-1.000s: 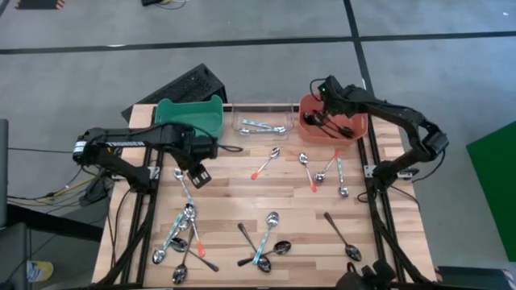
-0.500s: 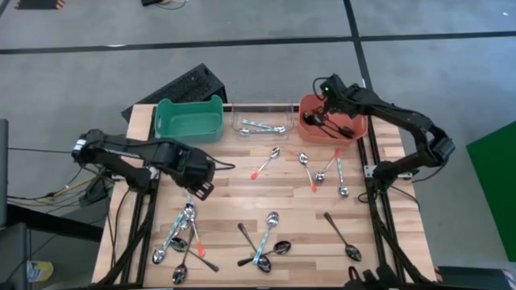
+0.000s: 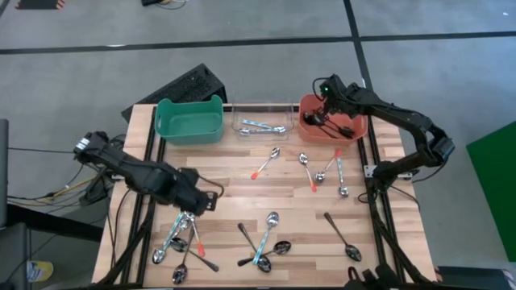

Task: Sort silverware by color (type)
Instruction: Put the orange spoon into the green bin

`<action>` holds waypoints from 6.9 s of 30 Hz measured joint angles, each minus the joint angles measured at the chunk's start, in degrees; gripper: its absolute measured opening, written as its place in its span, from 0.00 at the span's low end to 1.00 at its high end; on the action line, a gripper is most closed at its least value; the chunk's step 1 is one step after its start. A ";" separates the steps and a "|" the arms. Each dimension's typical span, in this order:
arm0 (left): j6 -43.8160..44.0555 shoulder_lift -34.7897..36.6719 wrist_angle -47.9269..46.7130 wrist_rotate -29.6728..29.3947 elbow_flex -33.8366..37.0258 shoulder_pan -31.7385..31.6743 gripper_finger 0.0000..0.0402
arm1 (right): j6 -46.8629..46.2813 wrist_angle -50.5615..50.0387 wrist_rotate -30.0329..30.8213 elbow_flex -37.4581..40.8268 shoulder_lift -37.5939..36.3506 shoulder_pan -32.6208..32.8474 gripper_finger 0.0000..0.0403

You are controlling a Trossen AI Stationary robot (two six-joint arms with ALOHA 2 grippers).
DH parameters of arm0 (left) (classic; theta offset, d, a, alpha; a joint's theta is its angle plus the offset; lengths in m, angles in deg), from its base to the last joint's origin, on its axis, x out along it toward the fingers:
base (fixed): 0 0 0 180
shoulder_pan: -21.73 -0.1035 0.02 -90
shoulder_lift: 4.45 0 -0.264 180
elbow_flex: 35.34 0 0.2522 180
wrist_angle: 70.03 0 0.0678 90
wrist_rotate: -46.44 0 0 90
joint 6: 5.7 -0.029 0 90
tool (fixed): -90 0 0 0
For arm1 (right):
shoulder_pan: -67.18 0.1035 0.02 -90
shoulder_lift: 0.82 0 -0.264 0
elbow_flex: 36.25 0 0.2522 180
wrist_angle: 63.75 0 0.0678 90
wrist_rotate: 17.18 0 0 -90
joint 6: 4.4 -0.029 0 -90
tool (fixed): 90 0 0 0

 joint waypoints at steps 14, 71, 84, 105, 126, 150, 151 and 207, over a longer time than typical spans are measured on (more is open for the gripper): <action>21.71 -14.31 11.81 3.77 0.00 8.73 0.34 | 2.97 -0.05 0.00 0.00 0.00 0.00 0.28; 29.35 -28.69 18.99 15.10 8.24 9.02 0.34 | 2.97 -3.20 -0.02 0.00 0.04 0.04 0.28; 28.82 -28.69 16.63 15.13 9.56 6.60 0.34 | 2.99 -3.17 -0.04 0.00 0.04 0.04 0.28; 29.46 -27.34 27.45 16.84 18.01 5.33 0.29 | 3.04 -3.20 -3.56 0.00 0.04 0.50 0.28; 25.55 -26.90 27.75 11.37 17.23 4.85 0.01 | 3.08 -3.22 -4.28 0.00 0.04 0.76 0.28; 22.92 -24.13 19.63 -1.98 10.14 5.48 0.00 | 3.04 -2.93 -4.46 0.00 0.04 0.76 0.28; 22.92 -24.12 19.79 -2.07 10.14 5.48 0.00 | 3.04 -2.93 -4.46 0.00 0.04 0.76 0.28; -97.03 9.36 15.46 -20.59 12.59 -71.64 0.00 | -15.44 -6.54 -4.59 0.00 0.04 10.39 0.28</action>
